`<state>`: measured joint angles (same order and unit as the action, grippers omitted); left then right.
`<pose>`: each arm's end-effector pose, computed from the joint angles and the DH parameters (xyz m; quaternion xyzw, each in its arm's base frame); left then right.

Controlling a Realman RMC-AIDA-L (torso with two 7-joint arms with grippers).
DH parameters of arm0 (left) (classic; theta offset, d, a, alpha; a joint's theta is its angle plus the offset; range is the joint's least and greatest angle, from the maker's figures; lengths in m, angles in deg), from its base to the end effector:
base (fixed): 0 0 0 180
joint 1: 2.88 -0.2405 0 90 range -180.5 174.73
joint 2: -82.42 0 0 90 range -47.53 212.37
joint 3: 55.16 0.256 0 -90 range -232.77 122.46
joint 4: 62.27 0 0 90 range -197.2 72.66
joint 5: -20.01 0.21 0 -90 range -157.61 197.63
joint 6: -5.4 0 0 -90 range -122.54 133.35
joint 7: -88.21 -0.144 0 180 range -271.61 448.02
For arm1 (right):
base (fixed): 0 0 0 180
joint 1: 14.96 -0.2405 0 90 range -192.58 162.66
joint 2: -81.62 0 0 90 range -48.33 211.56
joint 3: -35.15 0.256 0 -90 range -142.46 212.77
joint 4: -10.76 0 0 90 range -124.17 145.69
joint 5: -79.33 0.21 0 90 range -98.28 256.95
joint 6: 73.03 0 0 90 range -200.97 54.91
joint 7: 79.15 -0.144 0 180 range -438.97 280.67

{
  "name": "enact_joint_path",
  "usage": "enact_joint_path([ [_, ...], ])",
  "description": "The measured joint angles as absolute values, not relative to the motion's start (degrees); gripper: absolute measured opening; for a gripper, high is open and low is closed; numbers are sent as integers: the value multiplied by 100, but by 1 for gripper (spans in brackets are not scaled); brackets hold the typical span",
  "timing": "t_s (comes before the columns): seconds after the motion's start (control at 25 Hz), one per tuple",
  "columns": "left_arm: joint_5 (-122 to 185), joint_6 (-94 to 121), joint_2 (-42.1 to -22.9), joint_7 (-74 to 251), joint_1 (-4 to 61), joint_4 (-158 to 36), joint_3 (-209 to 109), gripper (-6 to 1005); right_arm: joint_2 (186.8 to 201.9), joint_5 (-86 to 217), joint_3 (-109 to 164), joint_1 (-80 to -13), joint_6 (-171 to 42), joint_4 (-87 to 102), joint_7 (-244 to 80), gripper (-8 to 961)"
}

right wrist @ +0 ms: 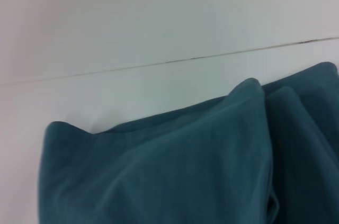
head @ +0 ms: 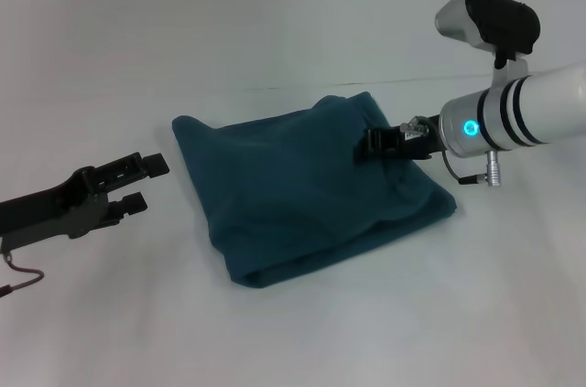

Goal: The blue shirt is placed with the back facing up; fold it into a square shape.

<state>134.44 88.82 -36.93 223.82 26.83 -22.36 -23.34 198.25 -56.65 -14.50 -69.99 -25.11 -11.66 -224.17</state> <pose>-0.2800 0.3479 0.0254 -0.6856 -0.6430 -0.3303 0.0862 0.2164 0.4543 -0.0384 -0.7759 0.5718 0.0855 0.2525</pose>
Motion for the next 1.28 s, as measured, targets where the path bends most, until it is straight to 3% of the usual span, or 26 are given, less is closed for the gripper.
enact_joint_path([
  [0.52,13431,8891,-3684,22394,2666,-2236,-2334,962,19730,-5459,-1506,-6680,-1069,-2735,-22919,92],
  [0.72,13428,8913,-3676,22419,2678,-2236,-2334,961,19723,-5511,-1493,-6655,-961,-2843,-22932,107],
  [1.04,13364,8934,-3681,22435,2665,-2229,-2334,961,19592,-5621,-1499,-6565,-1122,-2795,-23011,132],
  [1.28,13362,8922,-3691,22439,2664,-2232,-2334,961,19614,-5785,-1507,-6578,-1375,-2597,-22963,150],
])
